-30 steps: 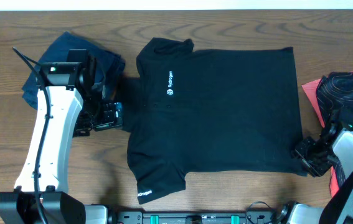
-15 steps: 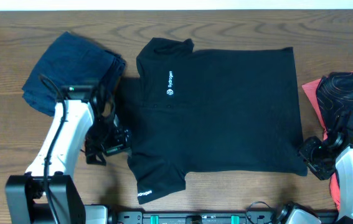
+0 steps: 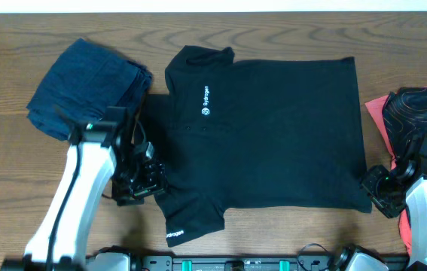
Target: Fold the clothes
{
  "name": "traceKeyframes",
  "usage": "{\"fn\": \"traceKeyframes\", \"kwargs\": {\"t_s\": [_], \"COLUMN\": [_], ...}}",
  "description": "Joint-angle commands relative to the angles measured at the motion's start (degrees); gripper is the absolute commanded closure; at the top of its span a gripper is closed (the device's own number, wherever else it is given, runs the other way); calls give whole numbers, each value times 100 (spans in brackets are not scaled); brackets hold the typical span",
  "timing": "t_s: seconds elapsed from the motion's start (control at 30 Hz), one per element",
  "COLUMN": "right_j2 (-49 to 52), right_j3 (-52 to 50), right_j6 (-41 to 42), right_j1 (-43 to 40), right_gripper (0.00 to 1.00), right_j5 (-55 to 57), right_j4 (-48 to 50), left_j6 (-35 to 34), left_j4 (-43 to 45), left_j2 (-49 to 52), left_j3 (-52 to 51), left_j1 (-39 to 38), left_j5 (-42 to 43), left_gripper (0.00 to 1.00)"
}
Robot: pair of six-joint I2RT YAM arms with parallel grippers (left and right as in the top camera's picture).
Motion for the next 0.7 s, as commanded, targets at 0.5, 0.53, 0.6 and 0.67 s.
{"fn": "traceKeyframes", "kwargs": {"t_s": [0.5, 0.53, 0.6, 0.67], "right_j2": [-35, -35, -35, -35], "right_j3": [92, 92, 92, 92], "right_j6": [-79, -79, -81, -79], "right_j1": [-66, -66, -66, -66], "right_gripper": [37, 37, 37, 37], "right_j5": [-42, -42, -42, -42], "right_j4": [70, 70, 79, 92], "left_j6": [-1764, -1810, -1834, -1834], "left_j4": [2011, 2063, 2070, 2074], "left_j2": [-767, -726, -621, -498], "left_j3": [-2326, -2396, -2494, -2570], "left_j1": [-24, -24, -24, -39], "left_j5": [55, 59, 59, 103], "left_gripper": [23, 26, 29, 30]}}
